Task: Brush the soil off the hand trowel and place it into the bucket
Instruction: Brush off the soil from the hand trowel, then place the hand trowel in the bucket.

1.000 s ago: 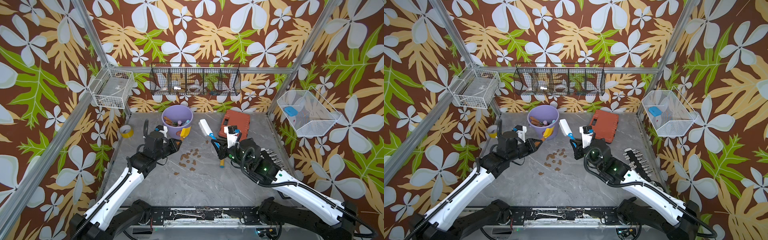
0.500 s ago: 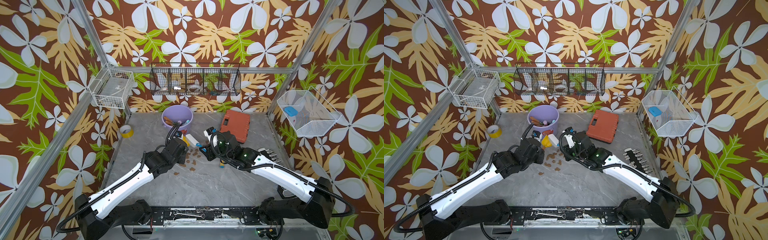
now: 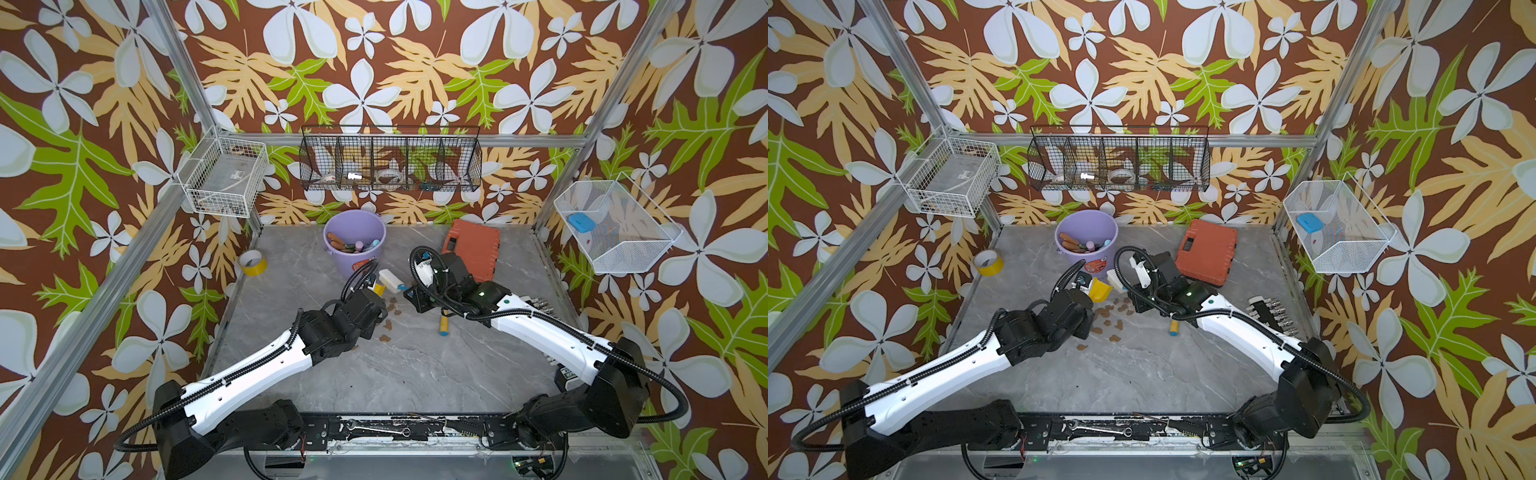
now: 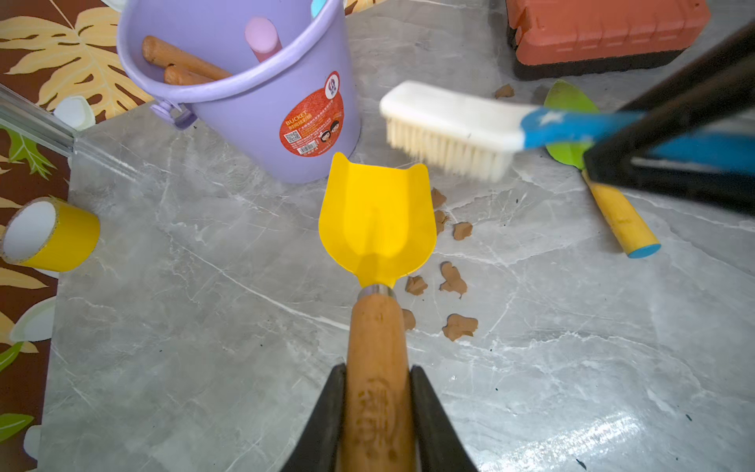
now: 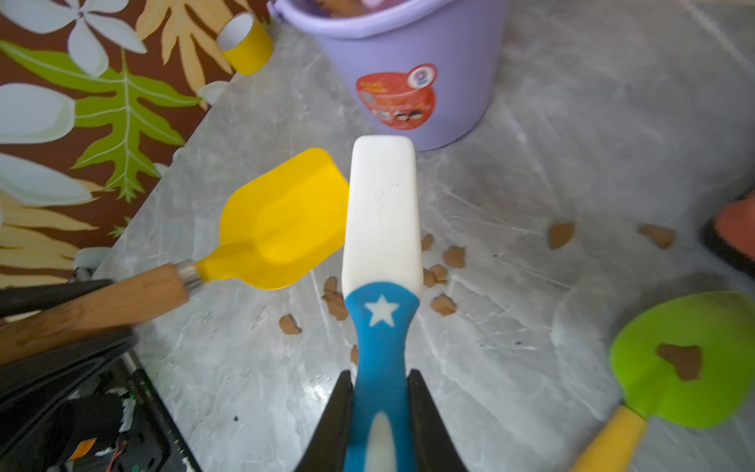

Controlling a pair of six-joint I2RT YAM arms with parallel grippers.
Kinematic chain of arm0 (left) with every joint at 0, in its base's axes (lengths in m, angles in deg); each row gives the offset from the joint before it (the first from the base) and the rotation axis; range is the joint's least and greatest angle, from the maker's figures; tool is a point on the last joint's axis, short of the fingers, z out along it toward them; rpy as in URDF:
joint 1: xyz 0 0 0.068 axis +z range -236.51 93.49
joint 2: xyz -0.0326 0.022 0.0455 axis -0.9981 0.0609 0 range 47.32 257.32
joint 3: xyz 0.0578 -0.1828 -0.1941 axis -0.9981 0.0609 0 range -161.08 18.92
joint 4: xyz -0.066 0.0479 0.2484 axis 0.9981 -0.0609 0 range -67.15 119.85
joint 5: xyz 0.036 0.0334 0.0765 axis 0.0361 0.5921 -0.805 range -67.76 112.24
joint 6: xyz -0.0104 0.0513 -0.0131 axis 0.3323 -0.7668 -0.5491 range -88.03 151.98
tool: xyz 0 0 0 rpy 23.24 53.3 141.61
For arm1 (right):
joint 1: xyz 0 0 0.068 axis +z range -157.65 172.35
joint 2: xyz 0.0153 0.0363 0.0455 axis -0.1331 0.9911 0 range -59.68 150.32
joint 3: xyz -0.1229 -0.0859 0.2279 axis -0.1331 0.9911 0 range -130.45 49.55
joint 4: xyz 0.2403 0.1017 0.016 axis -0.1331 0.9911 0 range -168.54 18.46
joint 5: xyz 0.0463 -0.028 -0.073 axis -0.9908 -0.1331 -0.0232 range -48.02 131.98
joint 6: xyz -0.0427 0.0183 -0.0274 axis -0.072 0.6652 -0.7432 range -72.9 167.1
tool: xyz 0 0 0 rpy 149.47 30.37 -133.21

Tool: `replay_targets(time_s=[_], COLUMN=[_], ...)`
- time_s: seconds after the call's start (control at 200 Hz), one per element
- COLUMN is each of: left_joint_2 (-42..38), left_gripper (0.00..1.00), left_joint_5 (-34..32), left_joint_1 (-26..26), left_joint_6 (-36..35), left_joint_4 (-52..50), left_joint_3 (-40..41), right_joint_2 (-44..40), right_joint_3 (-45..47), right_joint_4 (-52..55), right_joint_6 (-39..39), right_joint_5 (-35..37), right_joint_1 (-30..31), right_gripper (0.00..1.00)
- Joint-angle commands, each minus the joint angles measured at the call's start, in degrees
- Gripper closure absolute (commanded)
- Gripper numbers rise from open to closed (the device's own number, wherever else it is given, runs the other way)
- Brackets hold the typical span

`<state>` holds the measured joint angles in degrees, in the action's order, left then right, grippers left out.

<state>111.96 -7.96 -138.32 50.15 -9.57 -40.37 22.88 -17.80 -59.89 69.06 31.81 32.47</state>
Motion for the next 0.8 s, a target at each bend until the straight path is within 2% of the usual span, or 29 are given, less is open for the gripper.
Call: replay_targets(time_s=[0.0,0.19,0.32,0.43,0.515,0.601,0.666,0.796], left_joint_2=[-1.4,-1.7,-2.2,-1.8,-2.0,-1.4,1.2,8.5], left_gripper=[1.00,1.00,1.00,1.00,1.00,1.00,1.00,1.00], left_joint_5=[-1.9,-2.1,-2.1,-2.0,-1.3,1.3,2.9,3.6], left_joint_1=[0.0,0.0,0.1,1.4,4.4,9.9,14.1,18.8], left_joint_6=[-0.2,-0.3,-0.5,-0.4,-0.1,0.7,1.0,-0.1], left_joint_4=[2.5,4.0,5.3,5.4,6.9,9.3,10.1,11.1], left_joint_3=[0.4,0.6,0.0,-0.9,-1.6,-3.5,-6.3,-12.6], right_joint_2=[-2.7,-2.4,-0.4,-5.7,-9.4,-11.3,-11.0,-10.3], right_joint_3=[0.8,1.7,-1.2,0.7,2.4,4.1,4.5,4.7], right_joint_4=[-4.6,-5.1,2.6,-2.3,-6.0,-9.6,-10.4,-9.5], right_joint_6=[0.1,-2.0,-3.7,-1.8,-1.2,-0.1,0.7,1.2], right_joint_5=[-5.8,-11.1,1.0,6.7,10.2,10.8,10.5,9.7], right_joint_1=[0.7,4.6,0.5,-4.9,-6.8,-7.2,-7.2,-7.2], right_gripper=[1.00,1.00,1.00,1.00,1.00,1.00,1.00,1.00])
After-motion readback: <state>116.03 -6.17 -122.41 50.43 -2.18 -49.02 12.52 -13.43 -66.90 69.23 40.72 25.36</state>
